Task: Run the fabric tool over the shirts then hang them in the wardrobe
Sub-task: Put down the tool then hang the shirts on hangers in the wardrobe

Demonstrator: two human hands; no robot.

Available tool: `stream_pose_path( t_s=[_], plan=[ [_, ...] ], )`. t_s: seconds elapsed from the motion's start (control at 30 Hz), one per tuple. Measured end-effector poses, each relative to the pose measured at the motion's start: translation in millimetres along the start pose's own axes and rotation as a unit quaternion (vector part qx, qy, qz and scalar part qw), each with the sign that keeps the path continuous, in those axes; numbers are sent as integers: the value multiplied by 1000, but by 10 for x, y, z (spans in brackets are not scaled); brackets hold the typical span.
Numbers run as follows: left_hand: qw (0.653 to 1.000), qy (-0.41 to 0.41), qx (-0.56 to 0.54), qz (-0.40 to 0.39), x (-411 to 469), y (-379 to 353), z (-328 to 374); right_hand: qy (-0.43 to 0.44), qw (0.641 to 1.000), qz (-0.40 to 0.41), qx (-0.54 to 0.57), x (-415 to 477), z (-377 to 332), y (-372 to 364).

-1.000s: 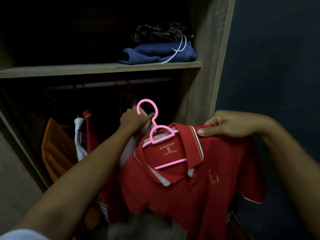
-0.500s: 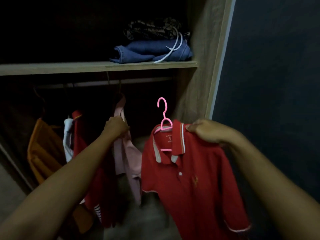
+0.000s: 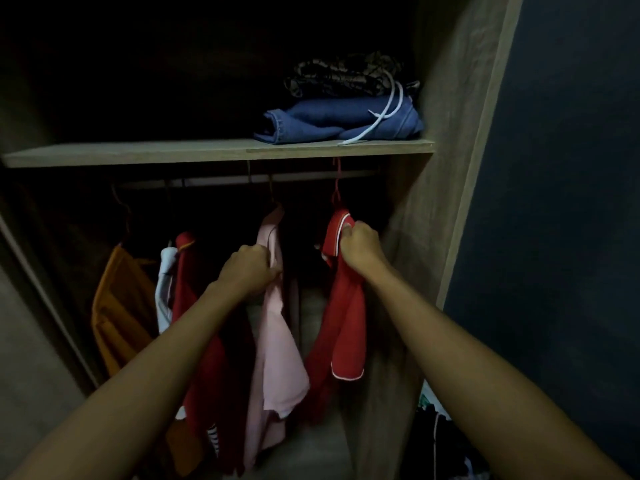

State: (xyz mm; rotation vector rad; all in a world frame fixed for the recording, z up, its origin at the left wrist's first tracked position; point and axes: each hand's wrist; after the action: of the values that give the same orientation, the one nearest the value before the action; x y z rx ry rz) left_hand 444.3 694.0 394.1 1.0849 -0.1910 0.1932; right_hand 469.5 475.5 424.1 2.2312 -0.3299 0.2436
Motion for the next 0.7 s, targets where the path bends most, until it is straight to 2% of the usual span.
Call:
stream_pose_path(
  t_s=[0.17,0.4,0.43,0.5,0.57,0.63,0.7],
  plan=[
    [1000,-14,1,-12,-57,74,-55,-33,999,-5,28,181,-93,-141],
    [1000,-19,-5,14,-187,134,-121,-48,998,-36,-5,145,54,-359],
    [999,-22,-7,37,-210,166,-134,-41,998,-42,-15,143,80,-370],
    [990,-31,4,137,-240,267,-216,-27,997,-50,-42,143,115,-352],
    [974,0,24,224,-277,411,-369,-14,996,-50,-66,147,145,-319],
    [973,82,37,211,-310,530,-525,-7,995,-49,-86,149,173,-311],
    [975,122,43,181,-331,571,-621,-1,994,-50,-95,131,178,-321]
  ],
)
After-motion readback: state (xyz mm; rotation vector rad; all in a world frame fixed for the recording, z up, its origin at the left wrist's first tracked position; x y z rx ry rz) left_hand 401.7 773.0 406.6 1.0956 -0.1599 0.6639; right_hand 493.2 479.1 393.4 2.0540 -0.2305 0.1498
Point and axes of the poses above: each hand's wrist, its own x-axis towards the middle knuckle, its own y-axis out of the back of the hand, z = x × y, and after that the axes turned 11 degrees about -x, right-handed
